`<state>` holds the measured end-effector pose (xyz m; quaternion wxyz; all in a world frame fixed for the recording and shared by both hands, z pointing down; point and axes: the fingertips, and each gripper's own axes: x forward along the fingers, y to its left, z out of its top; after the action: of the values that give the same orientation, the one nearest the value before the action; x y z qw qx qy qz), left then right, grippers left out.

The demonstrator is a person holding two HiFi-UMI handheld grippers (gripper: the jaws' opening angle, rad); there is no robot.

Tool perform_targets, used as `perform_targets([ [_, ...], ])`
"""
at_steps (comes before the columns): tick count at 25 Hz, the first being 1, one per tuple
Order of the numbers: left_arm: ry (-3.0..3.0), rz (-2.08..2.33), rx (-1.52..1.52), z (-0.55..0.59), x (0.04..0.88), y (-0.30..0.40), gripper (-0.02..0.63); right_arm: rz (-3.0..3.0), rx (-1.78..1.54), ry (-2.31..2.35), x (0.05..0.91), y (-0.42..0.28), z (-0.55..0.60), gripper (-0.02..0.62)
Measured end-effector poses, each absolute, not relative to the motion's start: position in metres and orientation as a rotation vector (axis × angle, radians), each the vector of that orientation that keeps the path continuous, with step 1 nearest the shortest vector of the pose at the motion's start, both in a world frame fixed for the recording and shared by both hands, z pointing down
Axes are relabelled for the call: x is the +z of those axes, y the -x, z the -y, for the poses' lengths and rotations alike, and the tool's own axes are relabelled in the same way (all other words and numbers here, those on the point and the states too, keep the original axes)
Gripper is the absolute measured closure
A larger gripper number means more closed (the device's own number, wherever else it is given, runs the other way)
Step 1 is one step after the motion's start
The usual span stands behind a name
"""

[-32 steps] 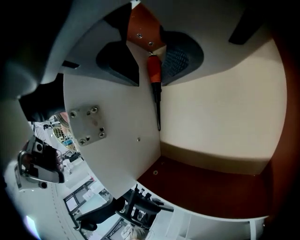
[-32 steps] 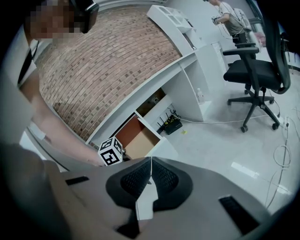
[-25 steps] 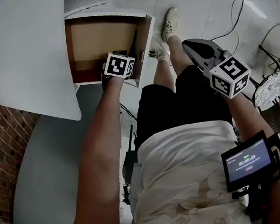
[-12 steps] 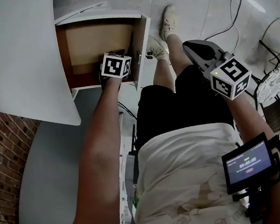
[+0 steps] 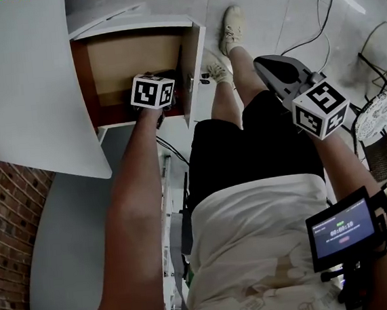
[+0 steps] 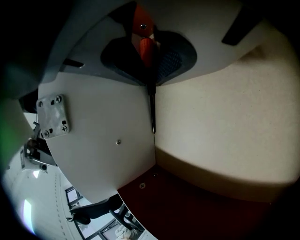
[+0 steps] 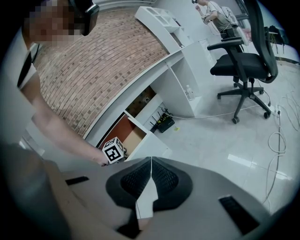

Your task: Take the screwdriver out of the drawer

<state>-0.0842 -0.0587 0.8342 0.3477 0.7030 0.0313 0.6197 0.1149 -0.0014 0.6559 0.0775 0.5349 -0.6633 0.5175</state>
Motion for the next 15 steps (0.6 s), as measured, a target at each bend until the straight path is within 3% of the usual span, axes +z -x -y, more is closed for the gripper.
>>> perform_targets([
  [15,-1.829,-0.106,1.601,0.0558,0.8341,0.0789,0.541,1.96,1.544,-1.625,0.6577,-0.1232,0.0,0.572],
])
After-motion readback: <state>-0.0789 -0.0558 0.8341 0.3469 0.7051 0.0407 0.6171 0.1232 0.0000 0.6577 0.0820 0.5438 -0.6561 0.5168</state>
